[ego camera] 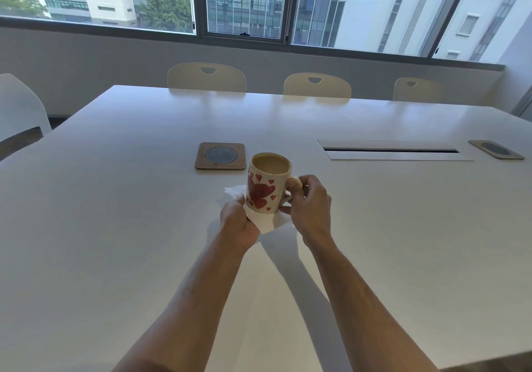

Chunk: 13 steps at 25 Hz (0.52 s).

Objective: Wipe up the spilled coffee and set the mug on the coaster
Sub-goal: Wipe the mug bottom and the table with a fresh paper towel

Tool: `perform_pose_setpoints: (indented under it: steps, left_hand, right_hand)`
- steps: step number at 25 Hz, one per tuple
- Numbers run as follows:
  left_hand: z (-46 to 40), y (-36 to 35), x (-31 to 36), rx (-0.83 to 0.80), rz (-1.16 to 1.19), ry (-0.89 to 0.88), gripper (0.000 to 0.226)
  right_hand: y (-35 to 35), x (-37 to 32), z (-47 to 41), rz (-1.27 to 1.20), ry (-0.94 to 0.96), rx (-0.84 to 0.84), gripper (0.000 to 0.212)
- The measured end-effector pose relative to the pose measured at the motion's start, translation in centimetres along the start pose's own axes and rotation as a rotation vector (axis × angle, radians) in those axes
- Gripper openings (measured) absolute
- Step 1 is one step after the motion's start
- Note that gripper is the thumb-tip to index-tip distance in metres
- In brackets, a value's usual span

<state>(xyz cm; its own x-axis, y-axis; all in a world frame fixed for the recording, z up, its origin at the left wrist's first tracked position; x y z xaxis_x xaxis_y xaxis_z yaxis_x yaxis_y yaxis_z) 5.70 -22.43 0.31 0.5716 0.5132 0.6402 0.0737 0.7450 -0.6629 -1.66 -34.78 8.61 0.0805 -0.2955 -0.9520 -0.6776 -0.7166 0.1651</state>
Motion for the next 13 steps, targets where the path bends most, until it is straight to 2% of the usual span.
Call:
perform_pose_setpoints:
  steps: [6, 13]
  left_hand:
    - [-0.2, 1.1, 0.4, 0.066, -0.016, 0.037, 0.052]
    - [-0.7, 1.3, 1.0, 0.045, 0.005, 0.054, 0.053]
  right_hand:
    - [0.1, 0.4, 0.2, -0.014, -0.016, -0.005, 0.013]
    - [0.7, 0.5, 0.3, 0.021, -0.002, -0.006, 0.010]
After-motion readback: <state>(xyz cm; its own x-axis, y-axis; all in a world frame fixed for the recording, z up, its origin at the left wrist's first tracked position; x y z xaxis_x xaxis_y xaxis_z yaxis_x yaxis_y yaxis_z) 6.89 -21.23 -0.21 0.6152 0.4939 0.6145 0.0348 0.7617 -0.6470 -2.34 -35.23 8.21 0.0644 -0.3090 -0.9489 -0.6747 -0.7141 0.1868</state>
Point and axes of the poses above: each hand's wrist, its own z-axis away from the middle knuckle, its own y-axis out of the back of the hand, x = y × z, the point moved 8 cm from there along -z, towards the middle knuckle, and after that the axes turned 7 degrees about -z, right-handed, at the moved point
